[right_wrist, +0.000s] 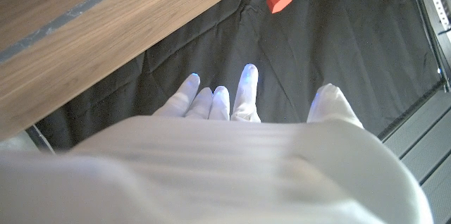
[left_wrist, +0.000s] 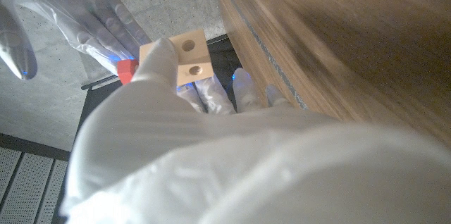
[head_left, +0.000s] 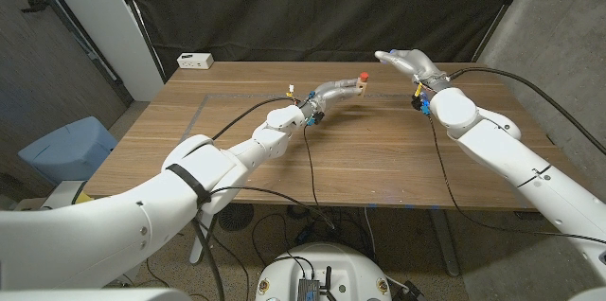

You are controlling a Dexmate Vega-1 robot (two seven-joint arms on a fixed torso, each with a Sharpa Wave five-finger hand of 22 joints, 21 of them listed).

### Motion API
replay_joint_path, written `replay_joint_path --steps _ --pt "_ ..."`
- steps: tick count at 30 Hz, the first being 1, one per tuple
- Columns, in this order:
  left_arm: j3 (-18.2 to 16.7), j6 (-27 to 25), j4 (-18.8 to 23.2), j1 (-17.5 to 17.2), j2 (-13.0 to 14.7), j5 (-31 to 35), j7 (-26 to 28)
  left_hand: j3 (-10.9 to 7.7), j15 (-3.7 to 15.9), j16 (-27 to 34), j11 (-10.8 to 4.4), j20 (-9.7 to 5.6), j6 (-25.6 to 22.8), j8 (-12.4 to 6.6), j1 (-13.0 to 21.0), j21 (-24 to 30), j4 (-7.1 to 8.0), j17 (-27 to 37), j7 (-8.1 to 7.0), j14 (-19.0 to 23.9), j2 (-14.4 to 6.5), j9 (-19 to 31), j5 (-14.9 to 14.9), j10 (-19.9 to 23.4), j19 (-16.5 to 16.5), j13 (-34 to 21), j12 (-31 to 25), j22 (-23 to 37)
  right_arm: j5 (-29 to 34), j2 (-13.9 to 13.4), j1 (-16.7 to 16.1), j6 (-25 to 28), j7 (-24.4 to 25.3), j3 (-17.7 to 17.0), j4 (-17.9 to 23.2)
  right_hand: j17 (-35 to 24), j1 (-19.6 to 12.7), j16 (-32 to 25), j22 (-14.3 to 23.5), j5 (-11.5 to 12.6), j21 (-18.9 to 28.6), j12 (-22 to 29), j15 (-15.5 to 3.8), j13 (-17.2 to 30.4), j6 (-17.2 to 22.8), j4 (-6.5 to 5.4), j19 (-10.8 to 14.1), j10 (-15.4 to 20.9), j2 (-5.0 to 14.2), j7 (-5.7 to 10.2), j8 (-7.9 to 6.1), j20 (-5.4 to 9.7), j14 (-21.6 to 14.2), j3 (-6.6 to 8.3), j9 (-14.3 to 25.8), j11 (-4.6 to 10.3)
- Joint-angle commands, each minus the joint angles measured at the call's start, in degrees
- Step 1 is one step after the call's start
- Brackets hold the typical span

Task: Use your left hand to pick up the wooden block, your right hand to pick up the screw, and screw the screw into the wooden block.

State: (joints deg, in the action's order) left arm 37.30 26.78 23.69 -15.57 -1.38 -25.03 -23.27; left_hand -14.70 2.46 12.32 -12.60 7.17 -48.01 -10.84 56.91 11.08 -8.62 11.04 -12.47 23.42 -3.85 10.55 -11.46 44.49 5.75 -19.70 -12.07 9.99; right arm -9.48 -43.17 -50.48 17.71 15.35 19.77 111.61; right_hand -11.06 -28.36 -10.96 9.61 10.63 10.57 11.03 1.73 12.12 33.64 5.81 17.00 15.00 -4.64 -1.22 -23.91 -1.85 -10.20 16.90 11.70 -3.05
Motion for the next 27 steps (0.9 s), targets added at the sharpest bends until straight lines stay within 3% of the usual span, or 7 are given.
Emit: replay_joint_path --steps 1,5,14,27 --pt "-0.71 -0.77 -1.44 0.55 -1.11 -0.72 -0.34 -0.32 3.86 -0.21 -0.03 0.39 -0.39 -0.54 -0.46 0.12 0.14 0.15 -0.01 -0.39 -0.14 0.3 -0.21 -0.24 -0.26 0.02 -0.26 0.21 -6.31 4.2 -2.63 -9.09 3.49 -1.55 -4.13 -0.1 -0.16 -0.06 0.11 0.38 0.14 0.15 0.3 0.08 -0.55 0.29 -0.23 -0.51 0.7 0.07 0.75 -0.5 0.54 -0.03 -0.08 0.75" --pt "-0.85 -0.95 -1.49 0.55 -1.3 -0.87 -0.47 -0.31 3.88 -0.23 -0.02 0.4 -0.32 -0.51 -0.54 0.07 0.19 0.16 -0.04 -0.48 -0.18 0.3 -0.2 -0.27 -0.44 0.03 -0.25 0.22 -7.64 5.23 -3.16 -11.9 3.87 -1.68 -5.48 -0.11 -0.02 0.1 0.11 0.43 0.04 0.02 0.33 0.05 -1.01 0.35 -0.57 -1.18 0.74 0.49 1.26 -0.7 1.23 -0.1 -0.2 0.9" --pt "-1.03 -1.62 -1.81 0.66 -1.71 -1.11 -0.82 -0.28 3.91 -0.24 -0.03 0.52 -0.23 -0.47 -0.65 0.03 0.23 0.17 -0.07 -0.56 -0.17 0.3 -0.19 -0.3 -0.62 0.03 -0.24 0.22 -10.45 7.14 -3.6 -16.38 3.5 -1.32 -7.91 -0.19 0.93 0.42 0.09 0.65 -0.39 -0.43 2.1 -0.1 -2.68 0.33 -2.96 -4.32 1.13 0.91 3.4 -2.85 3.97 -0.38 -0.56 2.09" --pt "-1.0 -1.9 -2.0 0.97 -1.99 -1.02 -0.82 -0.27 3.87 -0.26 -0.04 0.62 -0.03 -0.41 -0.82 0.01 0.3 0.19 -0.07 -0.7 -0.24 0.3 -0.19 -0.35 -0.79 0.04 -0.23 0.23 -14.2 10.14 -3.27 -22.47 1.6 -0.4 -11.81 -0.2 1.95 0.66 0.08 0.82 -0.5 -0.83 3.3 -0.45 -4.46 0.28 -5.61 -8.23 1.7 2.21 5.8 -3.61 7.73 -0.62 -0.84 2.64"
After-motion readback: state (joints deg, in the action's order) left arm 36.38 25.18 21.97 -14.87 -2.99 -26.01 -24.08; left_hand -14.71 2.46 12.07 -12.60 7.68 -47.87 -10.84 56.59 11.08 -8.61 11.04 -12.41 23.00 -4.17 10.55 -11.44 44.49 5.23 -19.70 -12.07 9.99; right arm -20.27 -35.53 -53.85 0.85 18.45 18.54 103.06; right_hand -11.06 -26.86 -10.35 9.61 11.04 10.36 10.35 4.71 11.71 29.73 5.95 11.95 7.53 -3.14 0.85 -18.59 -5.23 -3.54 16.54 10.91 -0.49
